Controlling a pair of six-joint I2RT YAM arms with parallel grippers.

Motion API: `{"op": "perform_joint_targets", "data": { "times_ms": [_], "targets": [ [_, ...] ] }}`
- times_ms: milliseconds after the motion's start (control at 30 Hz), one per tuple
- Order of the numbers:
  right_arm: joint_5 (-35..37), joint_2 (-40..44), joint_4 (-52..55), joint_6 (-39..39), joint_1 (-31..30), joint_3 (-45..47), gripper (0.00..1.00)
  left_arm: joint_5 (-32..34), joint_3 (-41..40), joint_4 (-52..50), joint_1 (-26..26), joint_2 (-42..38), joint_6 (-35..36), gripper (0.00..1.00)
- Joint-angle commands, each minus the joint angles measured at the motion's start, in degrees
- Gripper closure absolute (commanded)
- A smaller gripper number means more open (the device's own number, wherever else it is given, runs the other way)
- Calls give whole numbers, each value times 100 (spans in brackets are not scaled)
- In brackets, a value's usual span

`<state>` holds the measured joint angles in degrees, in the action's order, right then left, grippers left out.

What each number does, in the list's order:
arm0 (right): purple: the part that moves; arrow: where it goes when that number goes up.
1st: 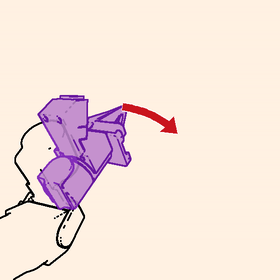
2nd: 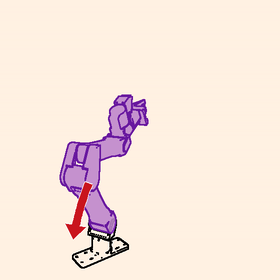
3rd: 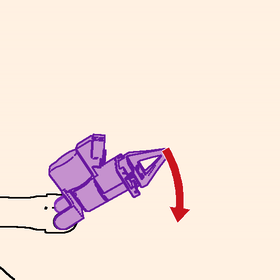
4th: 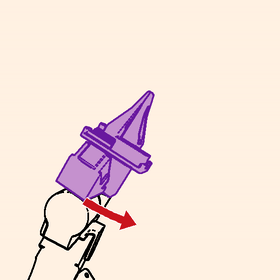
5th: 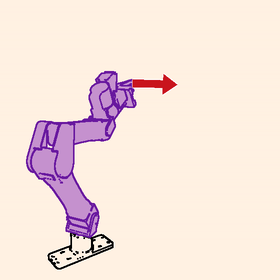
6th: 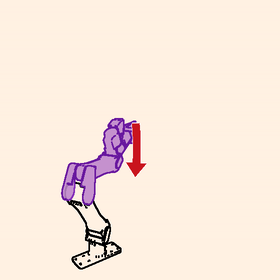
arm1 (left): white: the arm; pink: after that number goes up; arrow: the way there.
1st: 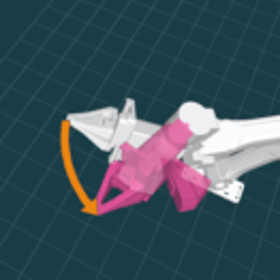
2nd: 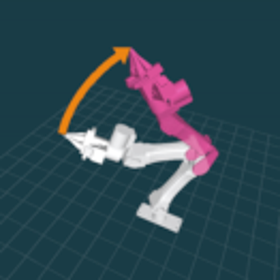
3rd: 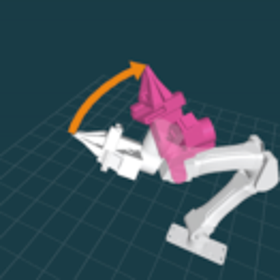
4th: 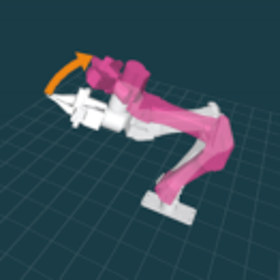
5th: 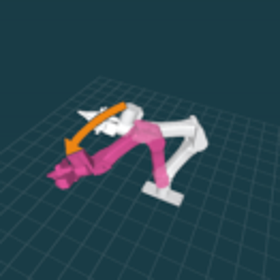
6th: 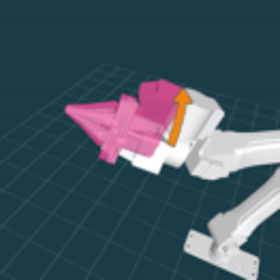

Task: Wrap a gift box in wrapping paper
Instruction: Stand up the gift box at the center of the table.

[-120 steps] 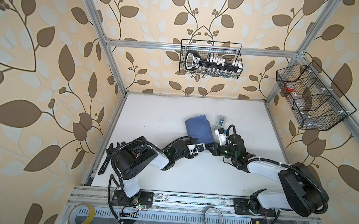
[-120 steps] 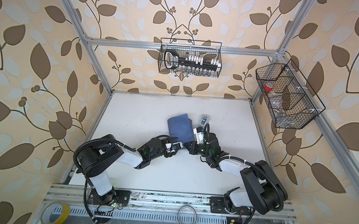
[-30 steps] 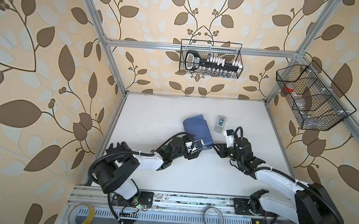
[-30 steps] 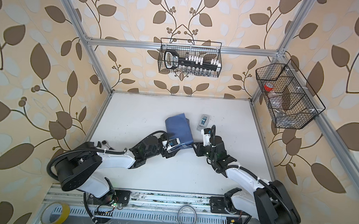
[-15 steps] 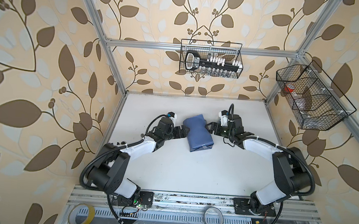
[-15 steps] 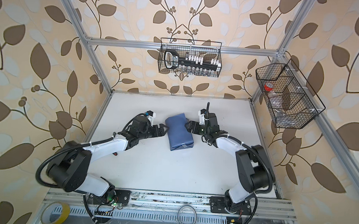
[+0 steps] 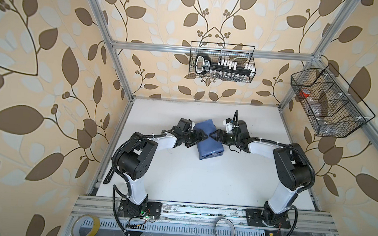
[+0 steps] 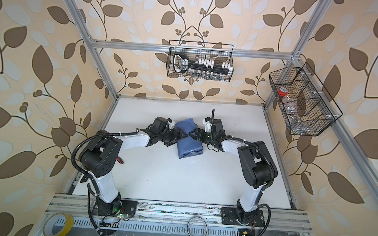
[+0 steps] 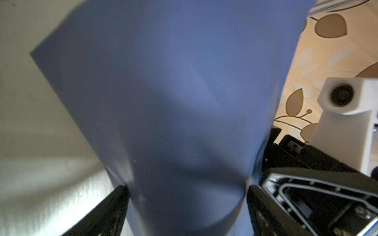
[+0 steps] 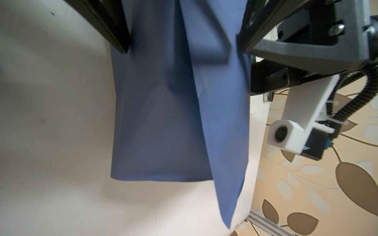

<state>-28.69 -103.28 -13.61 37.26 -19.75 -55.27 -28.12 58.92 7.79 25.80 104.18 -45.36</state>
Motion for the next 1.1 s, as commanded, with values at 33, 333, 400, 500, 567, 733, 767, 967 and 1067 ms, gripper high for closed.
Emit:
{"op": "perform_joint_targets", "data": {
  "times_ms": [33,333,400,500,567,733,767,967,1067],
  "targets": [
    [-553,85,-662,415,-48,7,20,-328,419,155,26,-50,-39,9],
    [-569,440,-1152,557,2,302,24,-405,760,117,-110,-197,60,8],
    [-576,474,-1283,565,0,369,25,-409,779,132,-166,-256,98,8],
    [-528,543,-1383,484,5,420,25,-490,779,255,-239,-351,122,7],
    [-493,597,-1469,428,4,429,25,-518,771,337,-266,-434,128,7],
    [-438,661,-1665,359,-11,428,27,-620,753,600,-286,-625,183,5],
    [-437,676,-1734,362,-16,441,27,-654,753,638,-286,-646,181,5],
    [-248,848,-1827,175,-106,490,29,-765,709,854,-312,-830,177,4],
    [-103,965,-1850,50,-167,585,29,-783,607,951,-312,-964,203,3]
  ]
}}
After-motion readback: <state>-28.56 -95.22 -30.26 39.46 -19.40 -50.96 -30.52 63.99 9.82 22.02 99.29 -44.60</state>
